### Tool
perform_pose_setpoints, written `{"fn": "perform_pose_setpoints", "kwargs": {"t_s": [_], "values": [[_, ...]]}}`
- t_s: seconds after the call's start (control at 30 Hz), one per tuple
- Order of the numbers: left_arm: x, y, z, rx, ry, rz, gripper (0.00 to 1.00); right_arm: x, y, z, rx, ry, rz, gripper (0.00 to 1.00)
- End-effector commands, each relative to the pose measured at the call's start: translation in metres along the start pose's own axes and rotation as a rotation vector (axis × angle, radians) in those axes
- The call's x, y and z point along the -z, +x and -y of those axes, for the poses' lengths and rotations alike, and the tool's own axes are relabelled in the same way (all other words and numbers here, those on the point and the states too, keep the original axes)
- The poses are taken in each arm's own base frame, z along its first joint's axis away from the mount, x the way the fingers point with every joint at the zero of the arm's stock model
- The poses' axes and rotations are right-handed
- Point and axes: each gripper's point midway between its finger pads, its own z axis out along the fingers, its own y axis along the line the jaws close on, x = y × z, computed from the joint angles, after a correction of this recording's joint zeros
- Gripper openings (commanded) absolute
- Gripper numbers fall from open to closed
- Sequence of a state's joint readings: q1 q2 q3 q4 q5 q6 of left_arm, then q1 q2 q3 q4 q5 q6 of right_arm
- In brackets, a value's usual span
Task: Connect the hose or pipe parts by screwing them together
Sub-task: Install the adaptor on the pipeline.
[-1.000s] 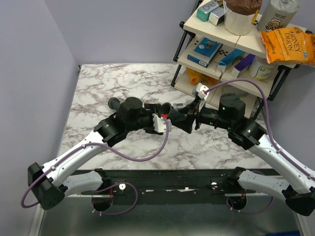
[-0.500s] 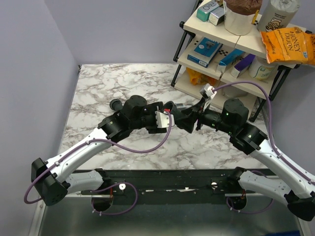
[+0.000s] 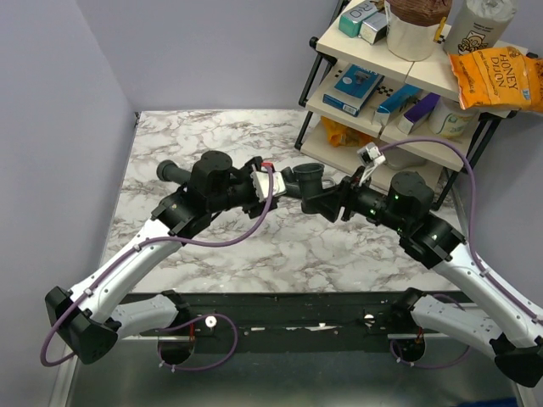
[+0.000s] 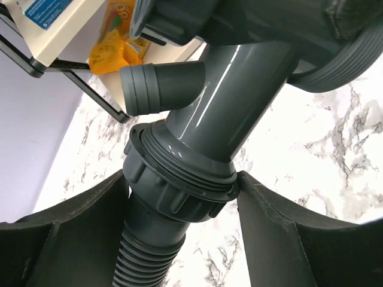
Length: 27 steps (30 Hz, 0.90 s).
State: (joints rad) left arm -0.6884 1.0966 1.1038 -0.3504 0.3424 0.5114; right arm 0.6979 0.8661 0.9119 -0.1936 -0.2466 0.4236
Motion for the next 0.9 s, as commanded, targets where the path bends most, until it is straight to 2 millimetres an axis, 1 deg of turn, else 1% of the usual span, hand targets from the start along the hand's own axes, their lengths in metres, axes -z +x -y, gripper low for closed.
{"fn": "perform_pose_setpoints", "kwargs": {"t_s": [0.0, 0.03, 0.07, 0.1, 0.13, 0.17, 0.2, 0.27, 0.3, 0.33, 0.37, 0.4, 0.43, 0.47, 0.5, 0.53, 0.57, 0.6, 0.63, 0.67, 0.7, 0.73, 0.77, 0.8, 0.83, 0.87], "values": [[0.024, -0.076, -0.025, -0.164, -0.089, 0.231, 0.00, 0.000, 0.059, 0.010, -0.193, 0.074, -0.270, 0.36], [0.018, -0.066, -0.015, -0.195, -0.067, 0.206, 0.00, -0.002, 0.051, 0.006, -0.217, 0.070, -0.265, 0.36], [0.016, -0.061, -0.014, -0.226, -0.079, 0.188, 0.00, -0.006, 0.055, 0.004, -0.249, 0.060, -0.300, 0.35], [0.014, -0.061, -0.003, -0.261, -0.061, 0.192, 0.00, -0.006, 0.055, 0.003, -0.293, 0.067, -0.317, 0.34], [0.009, -0.053, 0.001, -0.329, -0.055, 0.171, 0.00, -0.007, 0.055, 0.001, -0.317, 0.058, -0.331, 0.33], [0.008, -0.047, 0.000, -0.351, -0.079, 0.144, 0.00, -0.008, 0.054, -0.002, -0.343, 0.046, -0.345, 0.31], [0.002, -0.047, 0.006, -0.379, -0.077, 0.134, 0.00, -0.010, 0.058, -0.006, -0.401, 0.028, -0.377, 0.29], [-0.006, -0.040, 0.004, -0.416, -0.107, 0.107, 0.00, -0.012, 0.061, -0.010, -0.454, 0.004, -0.411, 0.27], [-0.013, -0.029, -0.003, -0.419, -0.153, 0.049, 0.00, -0.013, 0.065, -0.013, -0.498, -0.017, -0.447, 0.27], [-0.018, -0.030, -0.003, -0.427, -0.181, 0.046, 0.00, -0.013, 0.066, -0.014, -0.514, -0.029, -0.464, 0.29], [-0.022, -0.023, -0.007, -0.420, -0.210, 0.021, 0.00, -0.013, 0.067, -0.015, -0.530, -0.042, -0.475, 0.31], [-0.025, -0.016, -0.012, -0.415, -0.241, -0.004, 0.00, -0.013, 0.066, -0.016, -0.566, -0.056, -0.487, 0.33], [-0.028, -0.011, -0.012, -0.422, -0.264, 0.003, 0.00, -0.014, 0.066, -0.017, -0.583, -0.063, -0.493, 0.43], [-0.029, -0.008, -0.012, -0.449, -0.274, 0.003, 0.00, -0.014, 0.064, -0.017, -0.601, -0.074, -0.496, 0.48], [-0.028, -0.006, -0.011, -0.470, -0.283, 0.011, 0.00, -0.015, 0.058, -0.021, -0.621, -0.110, -0.492, 0.53], [-0.029, 0.001, -0.010, -0.473, -0.305, 0.017, 0.00, -0.016, 0.050, -0.023, -0.616, -0.131, -0.482, 0.75], [-0.028, 0.002, -0.010, -0.470, -0.313, 0.022, 0.00, -0.018, 0.042, -0.027, -0.598, -0.155, -0.472, 1.00], [-0.026, 0.001, -0.009, -0.429, -0.311, 0.035, 0.00, -0.017, 0.038, -0.031, -0.565, -0.185, -0.475, 1.00], [-0.024, 0.002, -0.007, -0.405, -0.294, 0.028, 0.00, -0.018, 0.016, -0.040, -0.516, -0.223, -0.444, 1.00], [-0.022, 0.004, -0.007, -0.381, -0.287, 0.023, 0.00, -0.019, 0.016, -0.040, -0.504, -0.221, -0.473, 1.00], [-0.015, -0.002, -0.007, -0.345, -0.291, 0.040, 0.00, -0.019, 0.009, -0.042, -0.427, -0.241, -0.464, 1.00], [-0.011, -0.001, -0.004, -0.328, -0.272, 0.028, 0.00, -0.017, -0.002, -0.045, -0.372, -0.255, -0.444, 1.00], [-0.007, -0.004, 0.000, -0.320, -0.255, 0.042, 0.00, -0.011, -0.020, -0.054, -0.300, -0.275, -0.399, 1.00], [0.002, -0.011, 0.000, -0.307, -0.261, 0.071, 0.00, -0.008, -0.026, -0.051, -0.203, -0.273, -0.360, 1.00], [0.005, -0.008, 0.007, -0.266, -0.225, 0.060, 0.00, -0.004, -0.032, -0.052, -0.153, -0.273, -0.326, 1.00], [0.007, -0.012, 0.014, -0.249, -0.192, 0.079, 0.00, 0.001, -0.038, -0.053, -0.101, -0.271, -0.288, 1.00]]}}
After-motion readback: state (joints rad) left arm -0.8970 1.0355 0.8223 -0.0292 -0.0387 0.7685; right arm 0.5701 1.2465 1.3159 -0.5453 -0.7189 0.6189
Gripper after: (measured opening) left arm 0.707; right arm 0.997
